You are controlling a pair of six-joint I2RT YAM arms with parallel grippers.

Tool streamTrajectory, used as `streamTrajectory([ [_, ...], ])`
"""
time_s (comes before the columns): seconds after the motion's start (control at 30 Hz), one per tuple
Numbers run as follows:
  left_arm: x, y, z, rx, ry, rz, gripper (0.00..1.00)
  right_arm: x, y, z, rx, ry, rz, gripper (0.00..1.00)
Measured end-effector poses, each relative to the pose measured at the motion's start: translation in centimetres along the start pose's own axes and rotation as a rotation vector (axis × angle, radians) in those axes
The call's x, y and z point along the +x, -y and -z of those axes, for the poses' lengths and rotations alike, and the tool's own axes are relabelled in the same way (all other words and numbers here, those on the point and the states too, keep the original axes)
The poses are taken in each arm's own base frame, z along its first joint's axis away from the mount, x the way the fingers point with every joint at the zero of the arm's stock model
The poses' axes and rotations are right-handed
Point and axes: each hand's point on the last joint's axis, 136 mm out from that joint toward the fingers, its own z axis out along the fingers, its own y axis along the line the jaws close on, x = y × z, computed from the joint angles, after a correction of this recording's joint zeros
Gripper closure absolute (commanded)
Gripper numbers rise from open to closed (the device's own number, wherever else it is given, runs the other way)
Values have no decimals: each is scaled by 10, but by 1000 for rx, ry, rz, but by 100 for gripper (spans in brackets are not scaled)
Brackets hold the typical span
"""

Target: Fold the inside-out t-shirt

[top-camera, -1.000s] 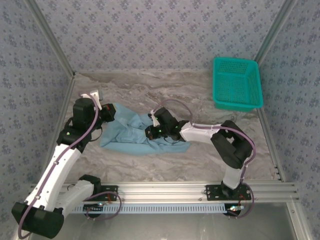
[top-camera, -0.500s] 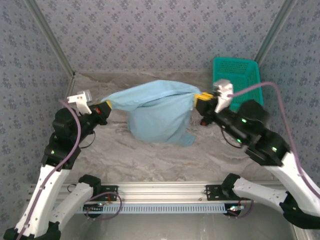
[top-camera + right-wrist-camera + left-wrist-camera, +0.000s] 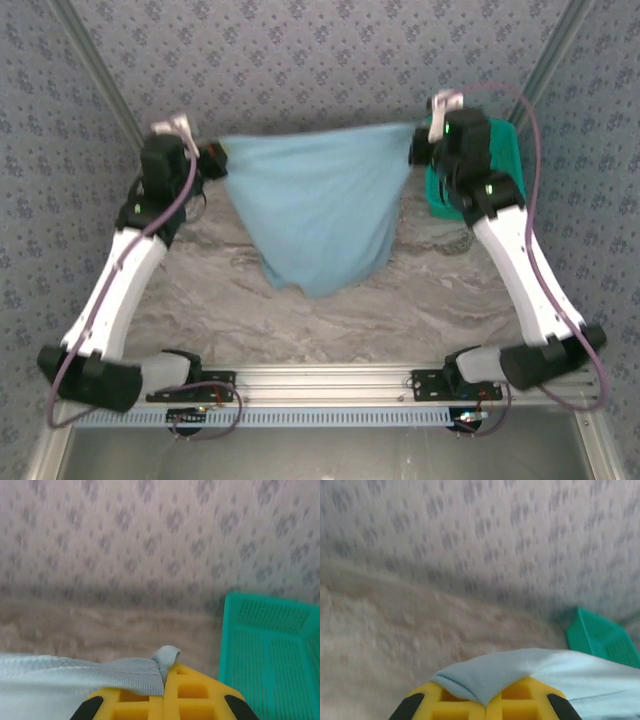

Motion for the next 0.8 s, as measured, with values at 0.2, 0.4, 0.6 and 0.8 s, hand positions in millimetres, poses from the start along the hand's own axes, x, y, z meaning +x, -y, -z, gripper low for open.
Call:
streamTrajectory([
  [0.2, -161, 87, 50, 207, 367, -86, 100, -178, -16, 58, -117, 463, -38, 100],
  [0.4, -217, 143, 172, 420, 591, -154, 100, -253, -18, 186, -223, 775, -29, 100],
  [0.6, -127, 100, 168, 379, 402, -115, 100, -158, -28, 177, -268, 551, 4, 100],
  [0.8, 78, 1, 84, 214, -82, 23, 100, 115, -21, 99, -192, -62, -82, 100],
])
